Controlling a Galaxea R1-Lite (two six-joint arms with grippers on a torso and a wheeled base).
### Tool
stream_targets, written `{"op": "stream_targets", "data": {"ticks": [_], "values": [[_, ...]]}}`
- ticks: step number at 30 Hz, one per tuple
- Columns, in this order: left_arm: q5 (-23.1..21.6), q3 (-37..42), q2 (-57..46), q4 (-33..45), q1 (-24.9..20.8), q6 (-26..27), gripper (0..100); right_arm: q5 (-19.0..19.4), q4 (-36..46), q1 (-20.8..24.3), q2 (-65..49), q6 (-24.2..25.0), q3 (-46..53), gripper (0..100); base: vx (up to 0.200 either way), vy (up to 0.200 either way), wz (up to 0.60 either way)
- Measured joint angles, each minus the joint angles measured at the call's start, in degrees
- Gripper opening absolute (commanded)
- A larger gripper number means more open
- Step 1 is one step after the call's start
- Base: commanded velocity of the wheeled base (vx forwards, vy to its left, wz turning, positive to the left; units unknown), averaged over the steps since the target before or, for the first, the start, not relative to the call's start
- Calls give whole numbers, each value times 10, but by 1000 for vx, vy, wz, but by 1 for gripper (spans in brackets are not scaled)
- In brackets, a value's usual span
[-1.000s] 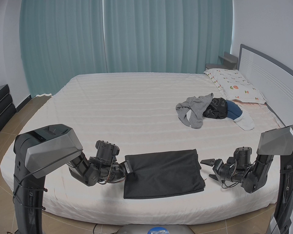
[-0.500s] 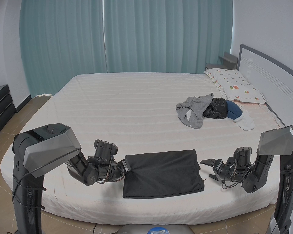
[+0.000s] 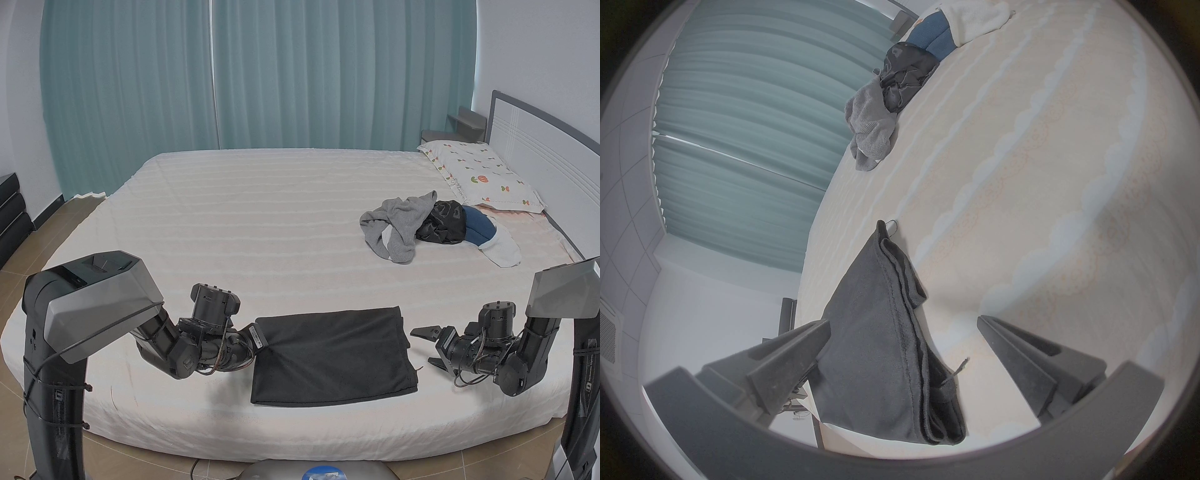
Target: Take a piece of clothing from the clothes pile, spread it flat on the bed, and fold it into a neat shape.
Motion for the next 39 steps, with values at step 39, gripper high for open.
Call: {"op": "stream_targets", "data": {"ticks": [39], "values": [[0, 10, -24, 2, 15, -34, 0, 0, 0, 1, -1, 11, -2, 100, 0, 185, 0]]}}
